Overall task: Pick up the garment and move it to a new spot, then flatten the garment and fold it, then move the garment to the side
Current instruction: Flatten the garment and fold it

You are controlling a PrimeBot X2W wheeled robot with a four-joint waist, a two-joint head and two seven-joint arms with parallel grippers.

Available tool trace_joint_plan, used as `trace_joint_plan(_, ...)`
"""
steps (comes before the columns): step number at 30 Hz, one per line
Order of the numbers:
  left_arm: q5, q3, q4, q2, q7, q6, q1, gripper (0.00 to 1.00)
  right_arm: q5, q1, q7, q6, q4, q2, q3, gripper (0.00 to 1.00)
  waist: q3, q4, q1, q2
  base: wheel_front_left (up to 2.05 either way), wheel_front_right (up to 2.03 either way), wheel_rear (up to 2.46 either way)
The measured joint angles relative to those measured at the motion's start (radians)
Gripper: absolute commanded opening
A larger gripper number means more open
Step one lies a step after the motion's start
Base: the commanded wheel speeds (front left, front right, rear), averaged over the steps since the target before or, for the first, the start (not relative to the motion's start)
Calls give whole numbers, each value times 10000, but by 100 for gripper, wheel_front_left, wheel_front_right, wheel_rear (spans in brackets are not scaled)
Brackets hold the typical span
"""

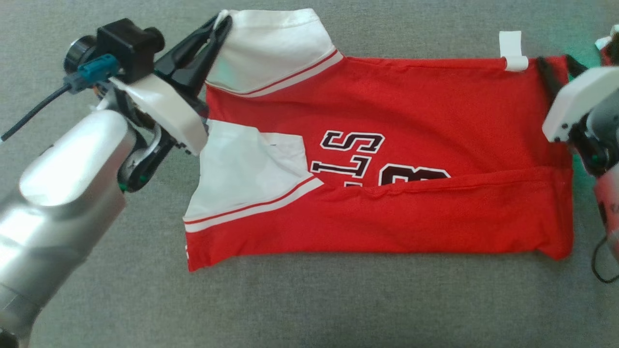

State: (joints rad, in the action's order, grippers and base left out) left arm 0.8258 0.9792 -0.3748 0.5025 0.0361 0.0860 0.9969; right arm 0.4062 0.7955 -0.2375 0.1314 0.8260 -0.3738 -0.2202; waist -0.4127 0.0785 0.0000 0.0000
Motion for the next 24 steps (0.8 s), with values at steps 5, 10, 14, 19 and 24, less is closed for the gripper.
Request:
trace_joint_plan(5, -31, -44, -217, 180, 4, -251, 5, 0, 472, 357, -6, 0, 142, 2, -470, 0, 18, -162, 1, 0, 0, 0, 0)
trace_joint_plan(10, -29, -234, -823, 236, 232, -523, 58, 0, 1162, 718, 349, 0, -59, 13, -723, 0, 106, -443, 0, 0, 0, 0, 0)
trace_joint_plan(14, -36, -435, -1346, 255, 380, -587, 488, 0, 1540, 1487, 652, 0, -393, 19, -823, 0, 68, -687, 0, 0, 0, 0, 0)
trace_joint_plan(19, -236, -583, -2111, 192, 685, -447, 1476, 0, 1896, 2341, 928, 0, -410, 67, -888, 0, -185, -892, 1, 0, 0, 0, 0)
trace_joint_plan(24, -407, -825, -3104, -46, 1266, -316, 2429, 0, 1919, 3284, 1448, 0, -128, 272, -857, 0, -506, -1019, 2, 0, 0, 0, 0)
